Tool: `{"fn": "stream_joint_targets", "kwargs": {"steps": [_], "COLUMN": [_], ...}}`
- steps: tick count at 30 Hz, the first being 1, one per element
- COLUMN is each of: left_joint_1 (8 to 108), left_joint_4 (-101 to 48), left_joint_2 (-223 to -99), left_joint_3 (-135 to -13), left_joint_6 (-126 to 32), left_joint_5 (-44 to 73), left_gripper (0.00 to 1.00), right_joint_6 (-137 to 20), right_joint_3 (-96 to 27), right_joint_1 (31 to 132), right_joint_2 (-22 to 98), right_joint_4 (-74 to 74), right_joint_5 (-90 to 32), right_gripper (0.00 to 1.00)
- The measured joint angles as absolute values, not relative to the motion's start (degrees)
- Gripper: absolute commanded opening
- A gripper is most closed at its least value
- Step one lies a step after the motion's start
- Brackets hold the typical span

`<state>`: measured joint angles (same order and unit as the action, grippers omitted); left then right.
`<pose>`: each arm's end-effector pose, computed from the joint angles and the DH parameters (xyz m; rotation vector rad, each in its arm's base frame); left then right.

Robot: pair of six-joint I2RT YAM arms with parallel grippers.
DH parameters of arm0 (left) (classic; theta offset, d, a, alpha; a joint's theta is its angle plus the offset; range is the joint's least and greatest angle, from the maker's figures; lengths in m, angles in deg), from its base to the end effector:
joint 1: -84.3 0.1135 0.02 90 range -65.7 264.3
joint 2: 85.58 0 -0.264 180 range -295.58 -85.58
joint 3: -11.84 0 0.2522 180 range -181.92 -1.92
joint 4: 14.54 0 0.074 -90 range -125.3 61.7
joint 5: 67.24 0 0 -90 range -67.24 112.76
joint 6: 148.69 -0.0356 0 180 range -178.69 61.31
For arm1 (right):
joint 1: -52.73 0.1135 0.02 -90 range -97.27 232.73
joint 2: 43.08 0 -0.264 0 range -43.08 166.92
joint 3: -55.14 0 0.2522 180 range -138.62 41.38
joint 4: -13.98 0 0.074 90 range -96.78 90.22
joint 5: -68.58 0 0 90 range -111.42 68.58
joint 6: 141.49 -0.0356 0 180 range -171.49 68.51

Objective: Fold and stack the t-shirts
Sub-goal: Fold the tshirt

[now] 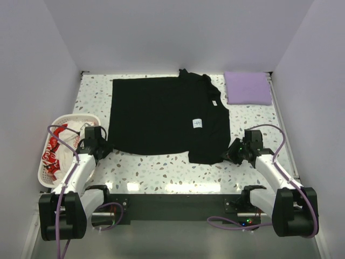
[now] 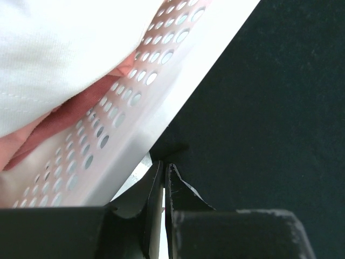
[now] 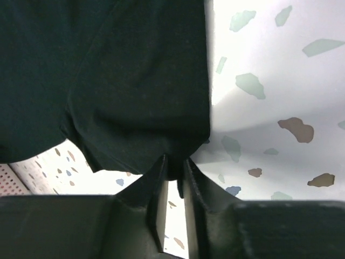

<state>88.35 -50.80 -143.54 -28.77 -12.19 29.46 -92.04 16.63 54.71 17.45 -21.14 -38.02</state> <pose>0.1848 0.0172 0.1740 -1.1127 2.2438 -0.1613 0.1821 0.0165 0.1580 0.7642 2.5276 0.6408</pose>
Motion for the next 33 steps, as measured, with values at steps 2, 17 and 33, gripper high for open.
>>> {"fn": "stream_joint_targets", "kwargs": {"steps": [2, 17, 33], "left_joint_1": [88.35, 88.35, 87.43], "left_joint_4": [-50.83, -51.59, -52.01], "left_joint_2": [-143.54, -147.19, -164.65], "left_joint_3": [-28.68, -31.83, -49.36], "left_joint_6": [-12.19, -12.82, -12.8], "left_joint_5": [29.46, 29.43, 29.46], "left_gripper": [0.08, 0.12, 0.07], "right_joint_6": [-92.07, -91.91, -96.26], "right_joint_3": [16.76, 8.33, -10.65], "right_joint_1": [54.71, 54.71, 54.71], "right_joint_2": [16.88, 15.94, 37.01], "right_joint_4": [-21.23, -23.94, -17.47], "right_joint_5": [-38.47, -39.15, -37.1], "right_gripper": [0.09, 0.0, 0.0]}}
